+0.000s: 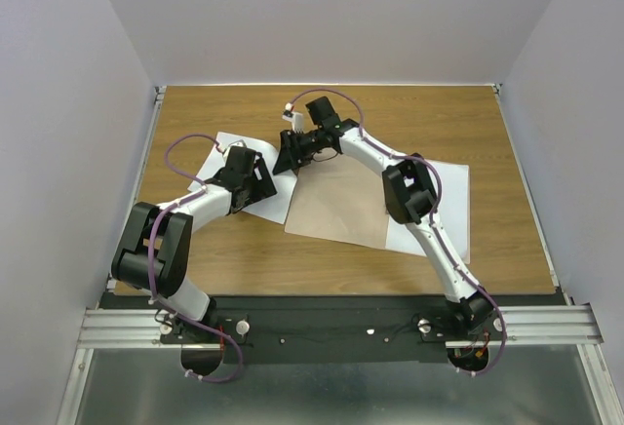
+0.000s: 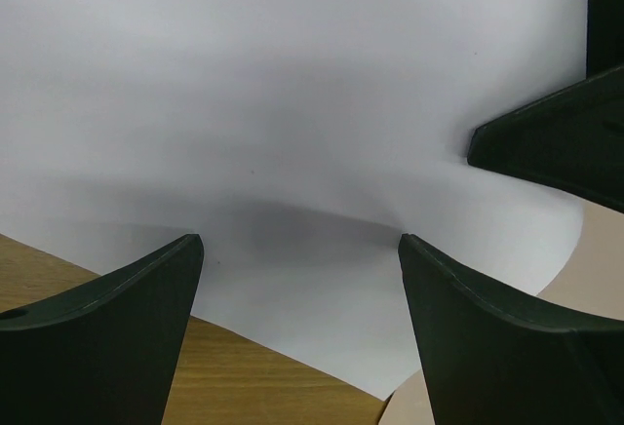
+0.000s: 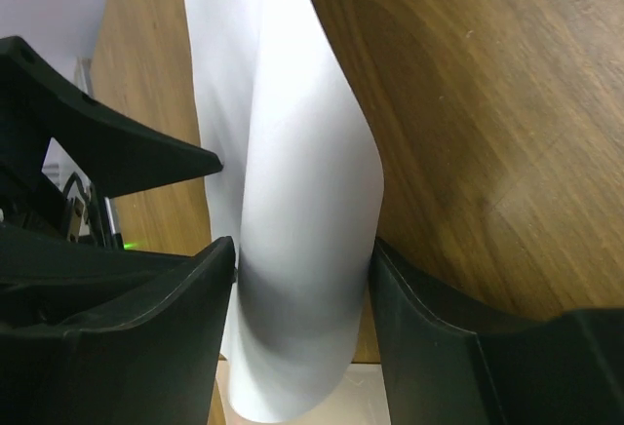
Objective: Put the files into the folder
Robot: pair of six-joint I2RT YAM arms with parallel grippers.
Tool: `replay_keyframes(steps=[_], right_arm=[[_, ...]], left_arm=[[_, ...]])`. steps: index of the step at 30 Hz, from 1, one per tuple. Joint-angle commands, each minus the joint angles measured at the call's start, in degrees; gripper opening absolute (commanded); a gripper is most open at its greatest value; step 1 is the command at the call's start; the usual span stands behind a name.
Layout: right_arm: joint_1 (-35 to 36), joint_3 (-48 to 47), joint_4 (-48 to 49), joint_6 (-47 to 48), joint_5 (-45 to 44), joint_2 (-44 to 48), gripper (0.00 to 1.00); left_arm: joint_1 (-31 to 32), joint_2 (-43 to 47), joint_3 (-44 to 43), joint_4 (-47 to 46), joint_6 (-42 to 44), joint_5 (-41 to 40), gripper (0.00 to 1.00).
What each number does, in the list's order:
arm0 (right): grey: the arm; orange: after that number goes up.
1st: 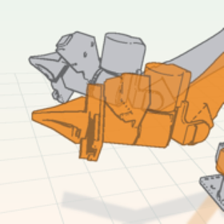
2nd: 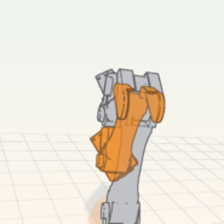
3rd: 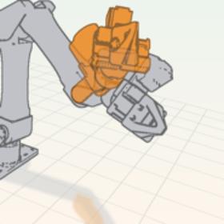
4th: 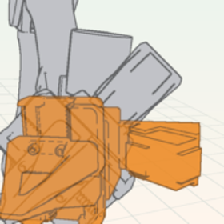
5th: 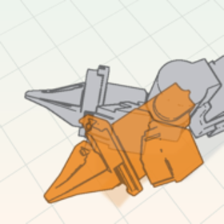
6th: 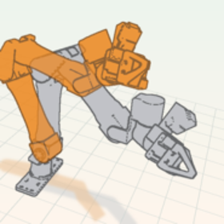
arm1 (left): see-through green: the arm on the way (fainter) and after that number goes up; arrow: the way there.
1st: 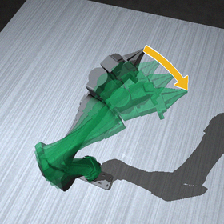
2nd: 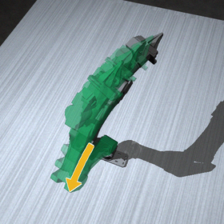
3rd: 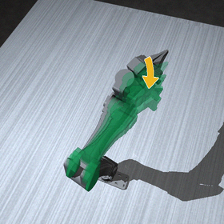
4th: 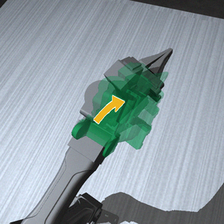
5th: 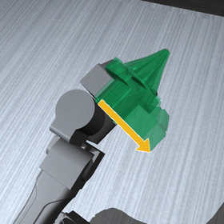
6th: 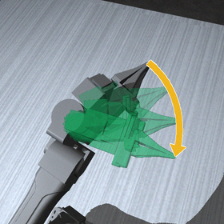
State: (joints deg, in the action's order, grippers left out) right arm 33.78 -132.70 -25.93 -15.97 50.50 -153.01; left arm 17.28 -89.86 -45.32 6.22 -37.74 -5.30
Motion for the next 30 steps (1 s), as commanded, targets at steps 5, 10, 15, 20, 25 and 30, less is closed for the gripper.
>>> replay_keyframes(steps=[5,10,15,20,25,30], right_arm=[[0.5,-0.4,4.0,6.7,9.6,-1.1,0.66],[0.6,-1.9,6.8,6.1,15.5,-2.3,0.65],[0.7,0.1,7.9,5.0,14.1,-0.5,0.41],[0.6,6.1,7.9,5.2,5.3,4.5,0.25],[0.6,8.0,7.9,0.7,-3.0,9.9,0.15],[0.6,15.6,8.4,-1.5,-14.4,18.2,0.12]], left_arm=[[0.3,-1.5,3.5,7.0,-0.1,2.8,0.92],[0.3,-1.2,4.0,6.7,-0.1,2.8,0.92],[0.3,-1.3,3.3,6.9,0.0,2.7,0.92],[0.3,2.3,2.6,7.6,-0.4,2.2,0.92],[0.3,7.9,0.0,10.0,-0.9,1.3,0.92],[0.5,15.0,-2.5,11.4,-1.0,0.8,0.92]])
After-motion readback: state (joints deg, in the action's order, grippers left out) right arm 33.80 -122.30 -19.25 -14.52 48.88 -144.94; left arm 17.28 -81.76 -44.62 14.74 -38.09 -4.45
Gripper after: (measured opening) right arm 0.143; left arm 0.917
